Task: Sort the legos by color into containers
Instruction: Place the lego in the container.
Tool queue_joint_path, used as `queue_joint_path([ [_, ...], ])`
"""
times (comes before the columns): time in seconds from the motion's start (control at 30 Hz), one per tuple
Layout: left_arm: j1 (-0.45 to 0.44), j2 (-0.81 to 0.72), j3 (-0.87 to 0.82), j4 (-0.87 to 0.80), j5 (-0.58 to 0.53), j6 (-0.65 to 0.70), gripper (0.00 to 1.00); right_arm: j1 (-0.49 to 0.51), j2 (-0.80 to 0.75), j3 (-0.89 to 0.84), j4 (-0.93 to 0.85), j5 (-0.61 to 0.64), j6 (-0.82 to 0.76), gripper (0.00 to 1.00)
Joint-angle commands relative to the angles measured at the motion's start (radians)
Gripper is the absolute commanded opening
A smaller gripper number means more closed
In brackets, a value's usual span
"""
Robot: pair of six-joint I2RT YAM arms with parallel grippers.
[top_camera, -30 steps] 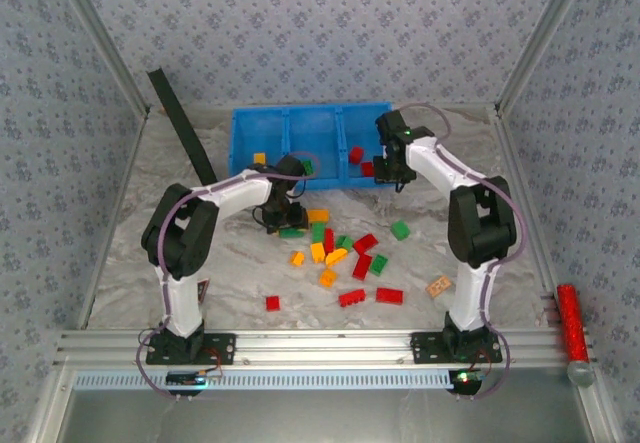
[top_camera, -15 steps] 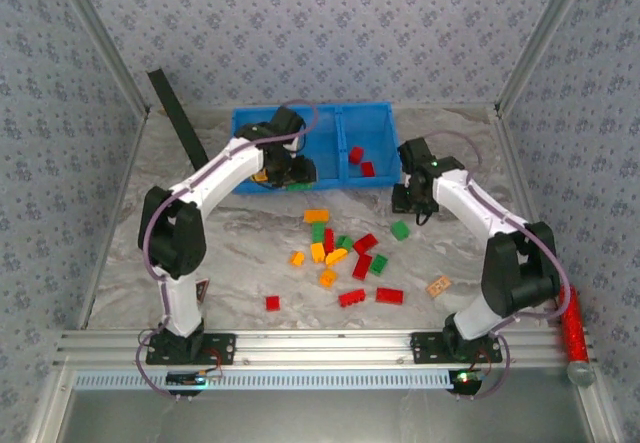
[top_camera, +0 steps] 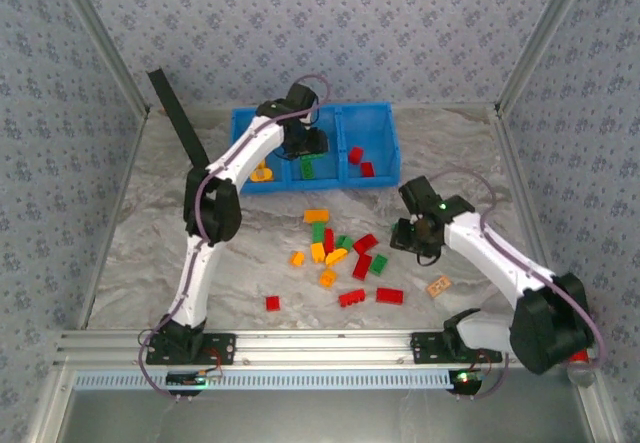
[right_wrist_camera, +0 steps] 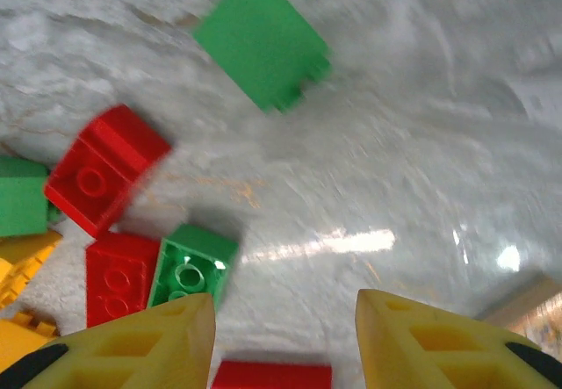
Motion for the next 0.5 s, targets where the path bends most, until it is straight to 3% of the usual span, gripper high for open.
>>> queue_joint_path([
  [0.0,0.016,0.057,0.083,-0.060,-0.012,0.009,0.28,-0.009,-0.106,-0.075,-0.046,-0.002,0.173,0.49],
  [0.23,0.030,0.116,0.108,-0.056,-0.015,0.003,0.34,-0.013,-0.224,-0.149,-0.004,-0.015,0.247,0.56],
  [0.47,0.030,0.108,0.105,-0.052,0.003,-0.005,0.43,-0.001,-0.196,-0.170,0.043,-0.058,0.245,0.58],
])
